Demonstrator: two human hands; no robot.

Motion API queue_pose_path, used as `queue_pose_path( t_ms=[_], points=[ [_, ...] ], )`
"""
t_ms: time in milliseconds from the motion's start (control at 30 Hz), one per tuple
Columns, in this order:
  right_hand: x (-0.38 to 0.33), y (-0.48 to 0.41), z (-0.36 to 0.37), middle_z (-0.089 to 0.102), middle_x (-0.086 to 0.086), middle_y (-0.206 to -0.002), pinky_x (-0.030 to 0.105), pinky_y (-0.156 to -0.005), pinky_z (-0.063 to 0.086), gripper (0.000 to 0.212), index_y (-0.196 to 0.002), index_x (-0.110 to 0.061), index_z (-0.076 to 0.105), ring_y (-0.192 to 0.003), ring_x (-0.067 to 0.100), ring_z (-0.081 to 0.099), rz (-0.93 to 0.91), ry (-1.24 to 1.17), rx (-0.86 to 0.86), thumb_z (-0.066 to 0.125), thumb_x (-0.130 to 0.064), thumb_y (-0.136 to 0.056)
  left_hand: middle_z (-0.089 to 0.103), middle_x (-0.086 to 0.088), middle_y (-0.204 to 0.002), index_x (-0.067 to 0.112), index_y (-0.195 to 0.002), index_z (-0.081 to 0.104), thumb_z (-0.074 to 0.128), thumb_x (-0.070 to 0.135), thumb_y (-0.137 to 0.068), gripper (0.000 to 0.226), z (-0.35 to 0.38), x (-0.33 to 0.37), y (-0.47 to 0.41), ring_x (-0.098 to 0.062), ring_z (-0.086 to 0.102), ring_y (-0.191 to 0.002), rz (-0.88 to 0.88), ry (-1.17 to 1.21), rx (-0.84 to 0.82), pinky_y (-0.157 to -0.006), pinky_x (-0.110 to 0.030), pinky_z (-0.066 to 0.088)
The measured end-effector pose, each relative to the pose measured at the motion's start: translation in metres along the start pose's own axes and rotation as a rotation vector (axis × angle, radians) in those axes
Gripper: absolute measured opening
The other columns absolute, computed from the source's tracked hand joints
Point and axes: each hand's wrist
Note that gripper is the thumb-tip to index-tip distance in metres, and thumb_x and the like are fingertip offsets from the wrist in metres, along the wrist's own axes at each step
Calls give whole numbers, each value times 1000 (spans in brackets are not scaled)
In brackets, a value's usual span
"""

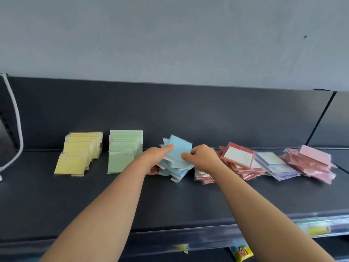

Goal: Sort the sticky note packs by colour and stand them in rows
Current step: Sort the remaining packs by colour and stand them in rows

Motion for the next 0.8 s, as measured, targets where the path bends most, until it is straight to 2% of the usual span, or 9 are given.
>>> queue_pose_path(
  t_ms=[133, 300, 400, 467, 533, 600, 667, 800],
  points=[
    [3, 2, 1, 50, 2, -65, 26, -48, 30, 29, -83, -6, 60, -54, 14, 42, -68, 15, -83, 58, -34, -91, 69, -1, -106, 22, -105, 67, 69, 53, -76, 43, 2, -4, -1, -20, 64, -96, -67, 104, 10, -71, -30, 49],
    [7, 0, 1, 40, -1, -57, 28, -49, 27, 28, -71, -9, 49, -52, 15, 36, -119, -49, -123, 60, -28, -90, 69, -1, -108, 23, -107, 67, 73, 47, -72, 43, 7, -8, 6, -20, 64, -100, -48, 134, 53, -85, -34, 51],
    [10, 2, 1, 38, 2, -61, 28, -51, 26, 30, -72, -6, 51, -54, 16, 32, -151, -105, -143, 63, -28, -87, 74, -3, -101, 19, -109, 68, 71, 38, -77, 37, 6, -12, 20, -20, 69, -89, -42, 206, -15, -77, -33, 55],
    [13, 5, 4, 46, 3, -66, 27, -52, 31, 35, -82, 3, 59, -56, 16, 38, -163, -142, -155, 65, -32, -85, 75, -5, -99, 16, -110, 67, 68, 31, -83, 31, 5, -17, 32, -22, 70, -84, -23, 245, -38, -70, -33, 56],
    [13, 9, 10, 57, 7, -71, 29, -56, 36, 42, -97, 3, 64, -61, 16, 44, -184, -161, -177, 66, -37, -83, 75, -7, -99, 14, -109, 66, 66, 28, -86, 27, 3, -25, 41, -24, 71, -89, 6, 273, -26, -78, -38, 58],
    [12, 12, 17, 68, 14, -86, 30, -62, 40, 43, -100, 0, 66, -67, 16, 51, -210, -185, -181, 68, -40, -82, 75, -7, -99, 15, -109, 66, 64, 29, -86, 27, 0, -33, 50, -26, 70, -96, 24, 229, 16, -87, -40, 55],
    [10, 18, 24, 70, 9, -98, 29, -67, 46, 37, -101, -7, 66, -77, 15, 61, -216, -227, -179, 71, -37, -81, 73, -3, -100, 17, -108, 65, 62, 37, -86, 30, -7, -40, 58, -23, 67, -96, 28, 91, 88, -87, -38, 52],
    [4, 33, 37, 65, -2, -101, 24, -66, 47, 38, -109, -16, 58, -87, 11, 62, -178, -333, -190, 74, -36, -80, 68, -1, -104, 17, -111, 62, 62, 40, -87, 33, -21, -51, 72, -20, 63, -98, 39, -14, 148, -92, -37, 51]
  ],
)
Point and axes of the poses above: each hand's wrist, its own y-axis away from the middle knuckle, its own z-axis out of the palm, x = y × z
